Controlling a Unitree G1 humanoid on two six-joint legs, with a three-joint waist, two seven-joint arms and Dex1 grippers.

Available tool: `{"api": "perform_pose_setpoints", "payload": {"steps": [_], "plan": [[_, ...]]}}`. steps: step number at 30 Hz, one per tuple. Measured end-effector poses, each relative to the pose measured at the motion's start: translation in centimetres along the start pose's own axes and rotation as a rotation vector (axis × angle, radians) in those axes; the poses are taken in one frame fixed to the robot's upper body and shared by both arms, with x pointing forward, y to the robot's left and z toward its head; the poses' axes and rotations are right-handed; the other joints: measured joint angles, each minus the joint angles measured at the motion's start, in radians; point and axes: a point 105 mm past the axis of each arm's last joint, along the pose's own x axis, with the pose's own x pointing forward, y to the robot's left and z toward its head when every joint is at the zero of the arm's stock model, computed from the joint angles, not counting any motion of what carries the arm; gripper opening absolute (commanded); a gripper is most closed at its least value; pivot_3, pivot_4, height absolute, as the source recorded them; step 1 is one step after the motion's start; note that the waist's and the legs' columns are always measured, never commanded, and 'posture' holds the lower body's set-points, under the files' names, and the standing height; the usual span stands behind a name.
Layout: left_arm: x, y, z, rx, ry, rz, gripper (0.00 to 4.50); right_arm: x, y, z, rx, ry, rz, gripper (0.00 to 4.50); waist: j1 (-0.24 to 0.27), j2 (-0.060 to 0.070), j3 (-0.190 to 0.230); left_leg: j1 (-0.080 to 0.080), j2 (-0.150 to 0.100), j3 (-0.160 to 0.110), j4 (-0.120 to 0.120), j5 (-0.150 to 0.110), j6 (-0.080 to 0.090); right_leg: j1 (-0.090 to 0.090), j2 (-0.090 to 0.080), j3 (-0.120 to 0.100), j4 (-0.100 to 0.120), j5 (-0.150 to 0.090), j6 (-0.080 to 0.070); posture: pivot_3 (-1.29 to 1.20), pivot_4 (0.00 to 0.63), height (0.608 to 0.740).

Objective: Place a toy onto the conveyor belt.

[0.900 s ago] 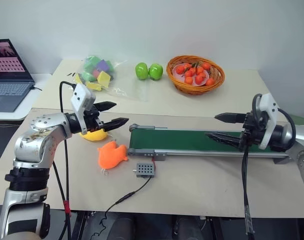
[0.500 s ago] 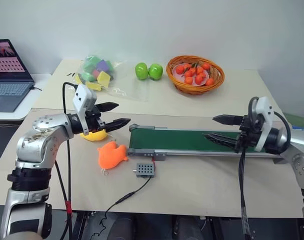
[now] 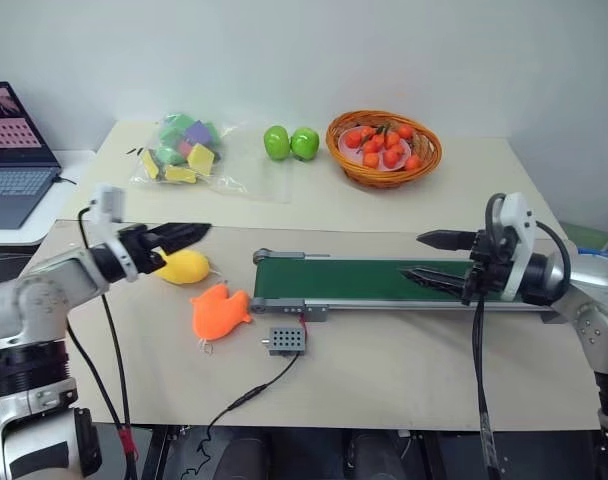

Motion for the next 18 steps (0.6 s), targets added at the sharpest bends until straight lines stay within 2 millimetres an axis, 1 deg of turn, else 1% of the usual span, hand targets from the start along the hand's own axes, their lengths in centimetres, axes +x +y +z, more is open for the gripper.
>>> {"api": "perform_pose_setpoints", "payload": {"steps": [2, 5, 7, 11, 12, 13, 15, 16, 18], "plan": [[-1.5, 0.5, -0.2, -0.145, -0.033, -0.01, 4.47, 0.4, 0.2, 0.4, -0.012, -0.003, 0.031, 4.5, -0.002, 0.0, 0.0, 0.001, 0.0, 0.0, 0.0, 0.0, 0.0, 0.0, 0.0, 0.001, 0.0, 0.0, 0.0, 0.0, 0.15, 0.738], [-3.7, 1.9, -1.8, -0.347, -0.08, 0.007, 4.47, 0.7, 0.3, 0.7, -0.017, -0.005, 0.059, 4.5, -0.006, 0.0, 0.0, 0.003, 0.0, 0.001, -0.002, 0.0, -0.001, 0.0, 0.0, 0.001, 0.0, 0.0, 0.0, 0.0, 0.15, 0.738], [-4.8, 3.0, -2.7, -0.424, -0.104, 0.051, 4.47, 0.7, 0.2, 0.8, -0.018, -0.007, 0.064, 4.5, -0.004, 0.0, 0.0, 0.003, 0.0, 0.001, -0.003, 0.001, -0.002, 0.001, 0.0, 0.001, 0.0, 0.0, 0.0, 0.0, 0.15, 0.738], [-8.7, 6.7, -4.5, -0.594, -0.216, 0.2, 4.47, 0.6, 0.0, 0.7, -0.018, 0.006, 0.062, 4.5, -0.003, 0.0, 0.0, 0.006, 0.0, 0.002, -0.005, 0.001, -0.001, 0.002, 0.0, 0.001, 0.0, 0.0, 0.0, 0.0, 0.15, 0.738], [-9.5, 7.3, -4.6, -0.614, -0.241, 0.226, 4.47, 0.6, 0.0, 0.6, -0.02, 0.009, 0.063, 4.5, -0.003, 0.0, 0.0, 0.006, 0.0, 0.002, -0.005, 0.001, -0.001, 0.002, 0.0, 0.001, 0.0, 0.0, 0.0, 0.0, 0.15, 0.738], [-10.6, 8.3, -4.8, -0.64, -0.279, 0.267, 4.47, 0.5, 0.1, 0.6, -0.022, 0.012, 0.066, 4.5, -0.003, 0.0, 0.0, 0.006, 0.0, 0.002, -0.005, 0.001, -0.001, 0.002, 0.0, 0.001, 0.0, 0.0, 0.0, 0.0, 0.15, 0.738], [-11.5, 9.2, -5.0, -0.669, -0.308, 0.304, 4.47, 0.5, 0.1, 0.6, -0.025, 0.017, 0.069, 4.5, 0.0, 0.0, 0.0, 0.006, 0.0, 0.002, -0.005, 0.001, -0.001, 0.002, 0.0, 0.001, 0.0, 0.0, 0.0, 0.0, 0.15, 0.738], [-11.6, 9.4, -5.1, -0.686, -0.318, 0.309, 4.47, 0.5, 0.1, 0.7, -0.026, 0.016, 0.071, 4.5, 0.003, 0.0, 0.0, 0.006, 0.0, 0.002, -0.005, 0.001, -0.001, 0.003, 0.0, 0.001, 0.0, 0.0, 0.0, 0.0, 0.15, 0.738], [-11.2, 9.7, -5.4, -0.726, -0.326, 0.301, 4.47, 0.5, 0.0, 0.9, -0.032, 0.014, 0.072, 4.5, 0.008, 0.0, 0.0, 0.006, 0.0, 0.002, -0.005, 0.001, -0.001, 0.003, 0.0, 0.001, 0.0, 0.0, 0.0, 0.0, 0.15, 0.738]]}}
